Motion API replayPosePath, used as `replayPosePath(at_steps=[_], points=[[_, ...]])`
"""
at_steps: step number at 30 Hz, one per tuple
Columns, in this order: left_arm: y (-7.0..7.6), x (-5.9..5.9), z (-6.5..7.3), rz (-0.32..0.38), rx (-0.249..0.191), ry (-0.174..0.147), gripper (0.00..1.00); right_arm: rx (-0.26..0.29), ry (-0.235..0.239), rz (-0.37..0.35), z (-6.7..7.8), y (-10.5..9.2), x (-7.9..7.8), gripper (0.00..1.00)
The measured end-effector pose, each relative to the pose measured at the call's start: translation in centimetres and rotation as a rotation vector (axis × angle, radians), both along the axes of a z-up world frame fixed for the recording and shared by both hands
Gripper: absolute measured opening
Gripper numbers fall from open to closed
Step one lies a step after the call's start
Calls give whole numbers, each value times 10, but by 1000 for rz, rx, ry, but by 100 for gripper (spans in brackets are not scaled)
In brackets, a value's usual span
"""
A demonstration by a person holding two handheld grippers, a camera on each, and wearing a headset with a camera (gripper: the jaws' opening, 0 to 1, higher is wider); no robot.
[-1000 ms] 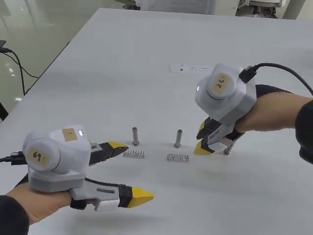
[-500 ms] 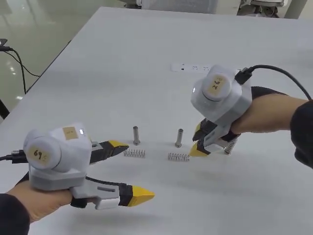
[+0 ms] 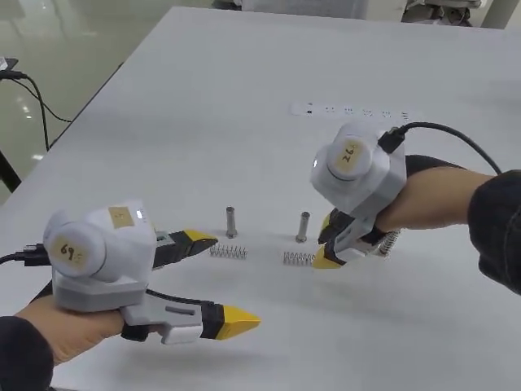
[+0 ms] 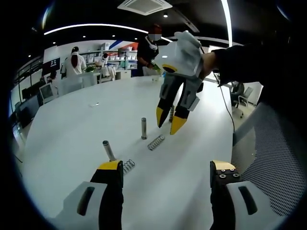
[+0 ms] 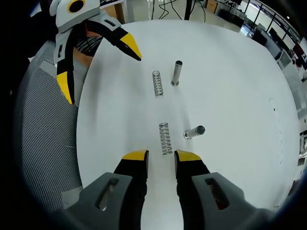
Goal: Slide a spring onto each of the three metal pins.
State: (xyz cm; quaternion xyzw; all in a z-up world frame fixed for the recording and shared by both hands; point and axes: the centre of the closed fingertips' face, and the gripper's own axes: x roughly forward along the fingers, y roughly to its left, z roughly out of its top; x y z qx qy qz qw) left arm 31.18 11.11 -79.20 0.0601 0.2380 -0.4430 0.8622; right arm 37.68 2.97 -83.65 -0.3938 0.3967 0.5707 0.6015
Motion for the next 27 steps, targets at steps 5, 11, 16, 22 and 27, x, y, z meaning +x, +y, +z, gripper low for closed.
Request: replayPosePath(at_steps=[5,11,16,22,27], points=[[-1,-1,-1,-1,0,2,72,-7,9,0,-7,2,1,23],[0,-1,-1,1,1,5,72,-27,8,17,-16,1,1,23],[1,-1,-2,3,1,7,72,-29,6,23,-20,2,4,22],[1,0,-2,2,1,10,72,-34,5,30,-25,4,6,21],[2,1,-2,3,0,10,72,-44,9,37,-29,4,7,19]])
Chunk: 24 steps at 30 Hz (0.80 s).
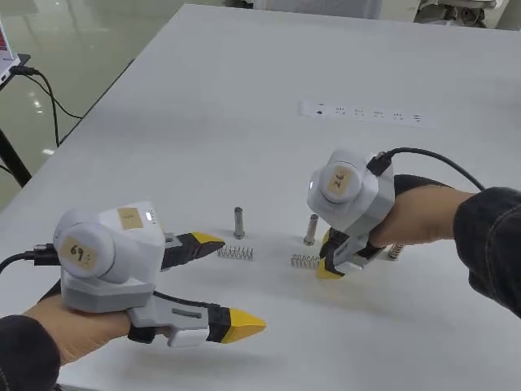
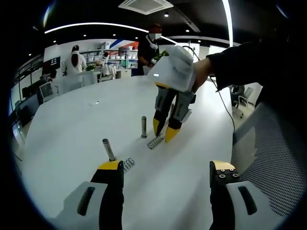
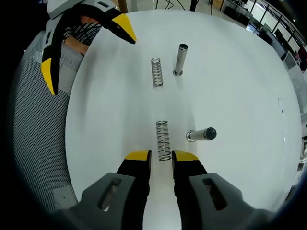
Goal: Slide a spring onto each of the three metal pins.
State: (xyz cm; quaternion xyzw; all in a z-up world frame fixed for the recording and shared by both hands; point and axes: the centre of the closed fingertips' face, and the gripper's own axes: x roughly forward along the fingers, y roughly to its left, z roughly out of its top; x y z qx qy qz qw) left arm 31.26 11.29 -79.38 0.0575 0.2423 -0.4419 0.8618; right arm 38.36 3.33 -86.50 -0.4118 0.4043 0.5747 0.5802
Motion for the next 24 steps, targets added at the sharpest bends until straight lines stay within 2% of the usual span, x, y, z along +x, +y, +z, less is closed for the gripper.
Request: replayPosePath(at_steps=[18,24], points=[[0,1,0,0,-3,2,71,-1,0,19,-2,-1,0,13],[-3,0,0,-5,-3,0,70,-4,2,31,3,-1,-5,13]])
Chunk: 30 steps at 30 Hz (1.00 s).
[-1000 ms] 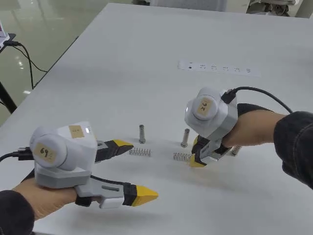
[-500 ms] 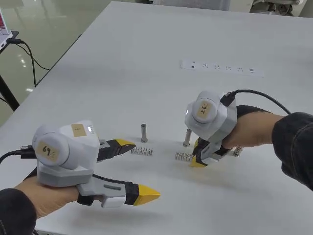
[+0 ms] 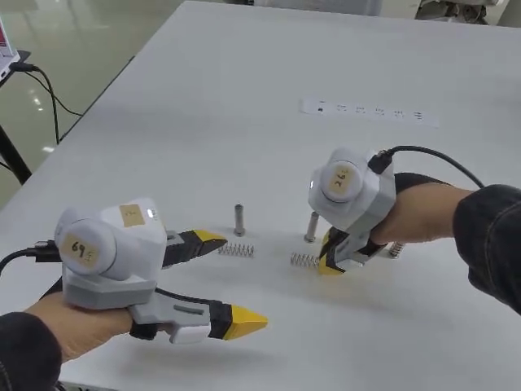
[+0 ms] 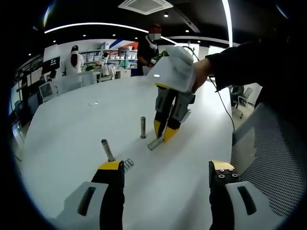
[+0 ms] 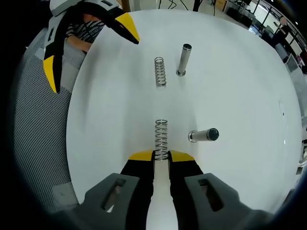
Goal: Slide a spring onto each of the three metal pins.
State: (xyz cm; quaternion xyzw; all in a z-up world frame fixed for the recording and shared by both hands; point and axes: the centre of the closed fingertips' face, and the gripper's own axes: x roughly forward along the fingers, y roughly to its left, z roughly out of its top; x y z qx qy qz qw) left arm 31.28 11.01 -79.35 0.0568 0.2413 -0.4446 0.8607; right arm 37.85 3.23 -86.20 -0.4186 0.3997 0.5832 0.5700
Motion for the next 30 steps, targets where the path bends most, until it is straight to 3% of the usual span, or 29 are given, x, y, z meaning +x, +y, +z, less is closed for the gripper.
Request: replayPosePath(at_steps=[14,21,30], points=[[-6,-1,5,-30,1,-9,66,17,10,33,27,-1,-16,12],[-17,1,11,-74,5,-23,62,22,21,55,46,-2,-29,12],[-29,0,14,-122,6,-30,57,23,27,83,58,0,-41,12]])
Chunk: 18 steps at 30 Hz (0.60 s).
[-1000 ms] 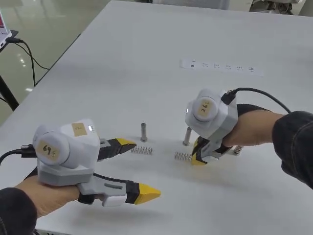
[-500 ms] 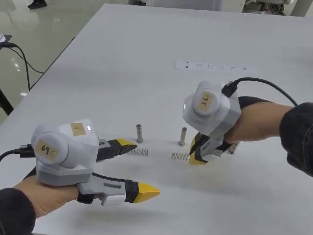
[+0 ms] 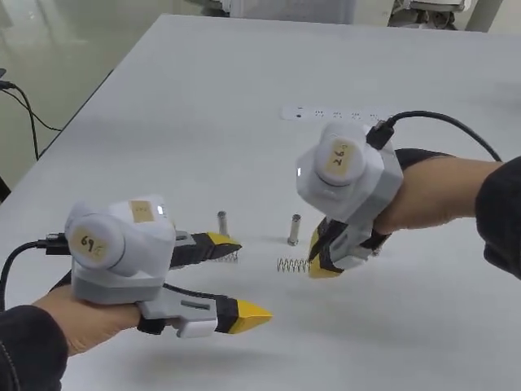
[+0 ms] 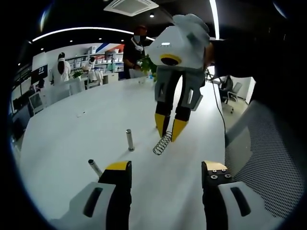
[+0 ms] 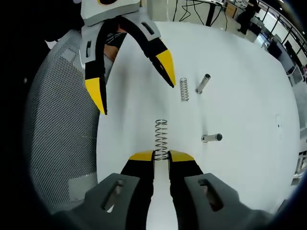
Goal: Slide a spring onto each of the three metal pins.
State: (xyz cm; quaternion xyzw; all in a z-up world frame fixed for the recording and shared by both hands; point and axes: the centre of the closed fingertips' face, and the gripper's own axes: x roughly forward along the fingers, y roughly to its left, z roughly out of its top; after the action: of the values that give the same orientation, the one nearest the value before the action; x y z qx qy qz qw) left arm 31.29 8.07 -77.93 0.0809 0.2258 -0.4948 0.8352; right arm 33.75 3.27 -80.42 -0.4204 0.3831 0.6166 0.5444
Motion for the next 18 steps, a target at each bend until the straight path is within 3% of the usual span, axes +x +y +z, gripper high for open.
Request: replayPosePath(at_steps=[18], points=[[-25,-4,2,-91,-3,4,45,-10,4,57,14,1,-19,12]])
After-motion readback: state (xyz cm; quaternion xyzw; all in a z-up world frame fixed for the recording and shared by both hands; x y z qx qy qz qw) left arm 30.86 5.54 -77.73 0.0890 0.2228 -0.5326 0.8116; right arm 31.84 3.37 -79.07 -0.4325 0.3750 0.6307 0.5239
